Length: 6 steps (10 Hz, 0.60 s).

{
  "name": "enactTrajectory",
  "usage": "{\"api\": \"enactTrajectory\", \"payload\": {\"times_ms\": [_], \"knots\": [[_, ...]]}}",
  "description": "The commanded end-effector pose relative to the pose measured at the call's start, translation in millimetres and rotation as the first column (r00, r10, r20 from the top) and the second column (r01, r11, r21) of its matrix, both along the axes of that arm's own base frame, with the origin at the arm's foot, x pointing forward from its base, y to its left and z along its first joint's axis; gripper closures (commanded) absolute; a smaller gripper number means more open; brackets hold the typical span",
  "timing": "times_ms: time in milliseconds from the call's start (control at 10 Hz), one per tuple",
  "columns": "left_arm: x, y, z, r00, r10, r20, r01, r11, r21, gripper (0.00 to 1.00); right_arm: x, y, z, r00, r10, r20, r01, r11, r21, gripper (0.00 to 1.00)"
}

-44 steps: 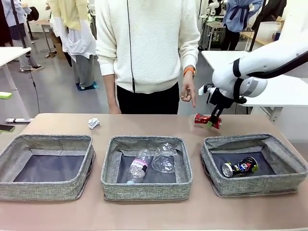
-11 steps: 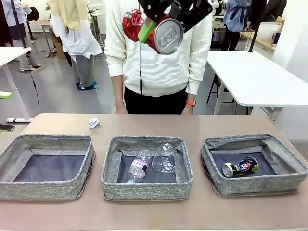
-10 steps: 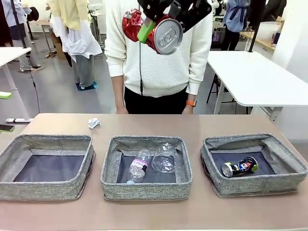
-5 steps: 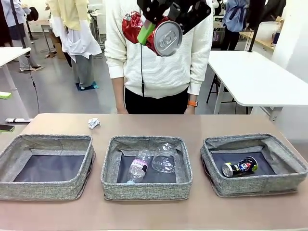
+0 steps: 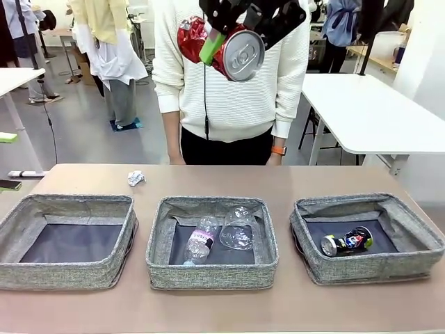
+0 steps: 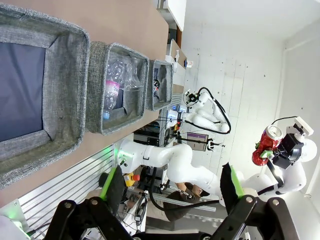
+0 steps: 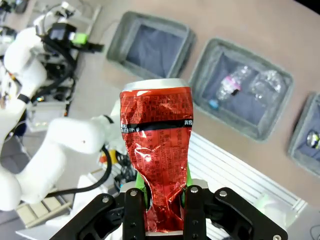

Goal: Sort the waste into the appropriate baskets.
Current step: Place the picked waste into the Fabric basket indicated by the person.

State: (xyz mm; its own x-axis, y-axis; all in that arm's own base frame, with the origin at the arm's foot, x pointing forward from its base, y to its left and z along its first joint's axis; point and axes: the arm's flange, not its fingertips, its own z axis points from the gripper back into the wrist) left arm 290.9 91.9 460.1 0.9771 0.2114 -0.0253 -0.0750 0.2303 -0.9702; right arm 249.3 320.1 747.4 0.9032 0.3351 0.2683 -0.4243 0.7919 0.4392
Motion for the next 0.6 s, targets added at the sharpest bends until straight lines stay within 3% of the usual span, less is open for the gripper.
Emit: {"api": "enactTrajectory", "payload": {"times_ms": [0, 500], "knots": [[0.2, 0.3, 1.3, 1.0, 0.002, 0.021, -0.001, 1.0, -0.008, 0.0, -1.5, -2.0, -3.6, 1.0, -0.009, 0.007, 0.009, 1.0, 0.003, 0.71], [0.2, 0.3, 1.3, 1.0, 0.002, 0.021, -0.001, 1.0, -0.008, 0.0, -1.5, -2.0, -3.6, 1.0, -0.009, 0.007, 0.009, 1.0, 0.003, 0.71]]}}
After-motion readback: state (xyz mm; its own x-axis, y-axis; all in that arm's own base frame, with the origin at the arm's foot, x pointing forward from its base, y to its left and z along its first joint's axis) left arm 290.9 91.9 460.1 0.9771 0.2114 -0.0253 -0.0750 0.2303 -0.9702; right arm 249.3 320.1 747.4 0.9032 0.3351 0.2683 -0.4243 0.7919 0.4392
